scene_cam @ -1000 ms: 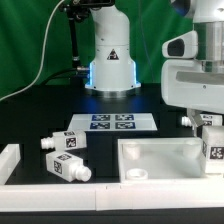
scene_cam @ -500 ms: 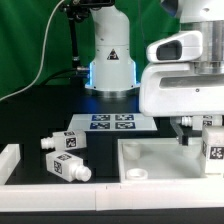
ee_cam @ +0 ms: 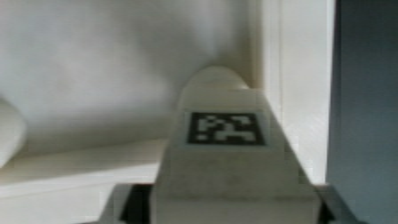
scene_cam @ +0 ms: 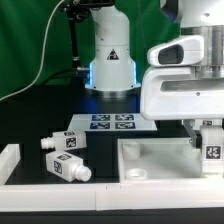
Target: Assemble one leg
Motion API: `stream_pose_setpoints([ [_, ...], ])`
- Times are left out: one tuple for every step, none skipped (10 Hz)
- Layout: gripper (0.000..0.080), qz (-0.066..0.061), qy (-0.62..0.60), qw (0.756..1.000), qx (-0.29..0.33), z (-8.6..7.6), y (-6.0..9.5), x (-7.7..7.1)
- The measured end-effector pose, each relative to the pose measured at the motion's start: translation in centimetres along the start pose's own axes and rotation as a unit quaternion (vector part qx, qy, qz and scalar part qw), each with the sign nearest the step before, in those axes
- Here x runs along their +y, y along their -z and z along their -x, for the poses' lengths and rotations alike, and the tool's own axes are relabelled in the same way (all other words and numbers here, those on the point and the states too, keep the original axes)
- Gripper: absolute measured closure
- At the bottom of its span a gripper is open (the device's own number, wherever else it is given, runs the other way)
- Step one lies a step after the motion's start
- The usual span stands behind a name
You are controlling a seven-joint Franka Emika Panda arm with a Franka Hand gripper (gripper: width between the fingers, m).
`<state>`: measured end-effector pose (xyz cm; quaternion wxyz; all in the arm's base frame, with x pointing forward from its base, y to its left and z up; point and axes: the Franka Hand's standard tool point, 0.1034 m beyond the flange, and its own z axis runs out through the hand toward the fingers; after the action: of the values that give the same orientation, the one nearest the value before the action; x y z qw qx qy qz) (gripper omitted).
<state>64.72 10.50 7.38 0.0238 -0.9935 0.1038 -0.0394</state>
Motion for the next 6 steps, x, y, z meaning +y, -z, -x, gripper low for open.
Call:
stream_pose_setpoints([
  [0.0514,0.0,-0.035,0.999,0.0,0.0,0.0,0.0],
  [0.0514,0.0,-0.083,0.997,0.001,0.04,-0.02,-0.1],
  [0.0514,0.004,-0.167,0.986,0.002,0.25,-0.1,-0.12],
  [0.0514,0.008,-0.245,0.969,0.0,0.39,-0.07,-0.17],
  [0.0514,0.012,-0.322,0.947,-0.004,0.62,-0.08,-0.41],
  [0.0514,0.006,-0.416,0.909,-0.009,0.57,-0.13,-0.36],
])
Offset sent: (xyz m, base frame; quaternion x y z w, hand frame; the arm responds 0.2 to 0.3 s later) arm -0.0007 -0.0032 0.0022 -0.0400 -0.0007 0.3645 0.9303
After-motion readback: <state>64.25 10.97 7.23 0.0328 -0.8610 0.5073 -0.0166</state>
